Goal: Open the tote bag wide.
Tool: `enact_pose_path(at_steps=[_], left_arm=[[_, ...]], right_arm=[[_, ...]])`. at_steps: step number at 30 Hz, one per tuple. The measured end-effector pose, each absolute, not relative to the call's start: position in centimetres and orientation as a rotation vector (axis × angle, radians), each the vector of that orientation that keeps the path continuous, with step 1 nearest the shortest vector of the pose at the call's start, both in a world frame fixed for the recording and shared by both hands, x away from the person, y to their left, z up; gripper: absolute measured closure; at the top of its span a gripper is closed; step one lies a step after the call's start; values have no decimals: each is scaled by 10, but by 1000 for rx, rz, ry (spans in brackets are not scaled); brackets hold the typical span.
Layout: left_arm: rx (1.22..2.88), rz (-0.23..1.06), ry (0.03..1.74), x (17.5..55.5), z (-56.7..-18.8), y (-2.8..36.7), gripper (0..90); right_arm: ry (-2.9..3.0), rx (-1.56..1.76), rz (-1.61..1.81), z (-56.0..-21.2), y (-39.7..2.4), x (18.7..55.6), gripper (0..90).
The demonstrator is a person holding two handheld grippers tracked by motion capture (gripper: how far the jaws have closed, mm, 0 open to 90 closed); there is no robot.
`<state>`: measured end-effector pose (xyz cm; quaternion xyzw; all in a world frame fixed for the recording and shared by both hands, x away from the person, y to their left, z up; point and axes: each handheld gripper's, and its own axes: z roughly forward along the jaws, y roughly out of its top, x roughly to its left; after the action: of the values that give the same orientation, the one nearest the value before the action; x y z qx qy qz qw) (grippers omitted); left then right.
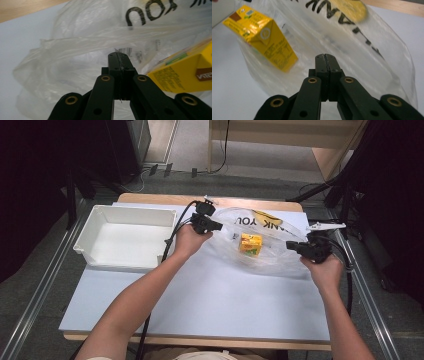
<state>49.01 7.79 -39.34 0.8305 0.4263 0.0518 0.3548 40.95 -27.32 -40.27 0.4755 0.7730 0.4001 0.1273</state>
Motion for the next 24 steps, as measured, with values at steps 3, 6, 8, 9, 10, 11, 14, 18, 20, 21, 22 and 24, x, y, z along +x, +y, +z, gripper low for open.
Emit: enact_pose_path(at_steps=[3,6,8,9,10,11,14,18,20,21,22,24], left_arm=[[2141,108,1085,484,-397,70,900],[2158,94,1061,479,-404,59,900],[2158,87,1052,477,-408,55,900],[2161,84,1045,476,-410,54,900],[2161,84,1045,476,-410,54,900],[2157,80,1039,474,-415,51,900],[2165,64,1041,472,-423,48,900],[2184,27,1060,467,-443,46,900],[2188,25,1064,464,-447,47,900],[2183,18,1068,462,-450,48,900],[2185,2,1070,460,-453,50,900],[2189,6,1068,456,-457,51,900]], right_arm=[[2247,1383,1180,-401,-267,421,900],[2243,1363,1176,-401,-257,437,900],[2244,1376,1185,-403,-254,446,900],[2249,1377,1191,-405,-253,450,900],[2249,1377,1191,-405,-253,450,900],[2264,1359,1185,-410,-250,457,900],[2286,1366,1156,-416,-247,464,900],[2305,1430,1131,-435,-244,477,900],[2309,1439,1124,-438,-242,478,900],[2317,1445,1111,-442,-240,480,900],[2332,1439,1092,-448,-237,482,900],[2344,1438,1075,-453,-232,484,900]])
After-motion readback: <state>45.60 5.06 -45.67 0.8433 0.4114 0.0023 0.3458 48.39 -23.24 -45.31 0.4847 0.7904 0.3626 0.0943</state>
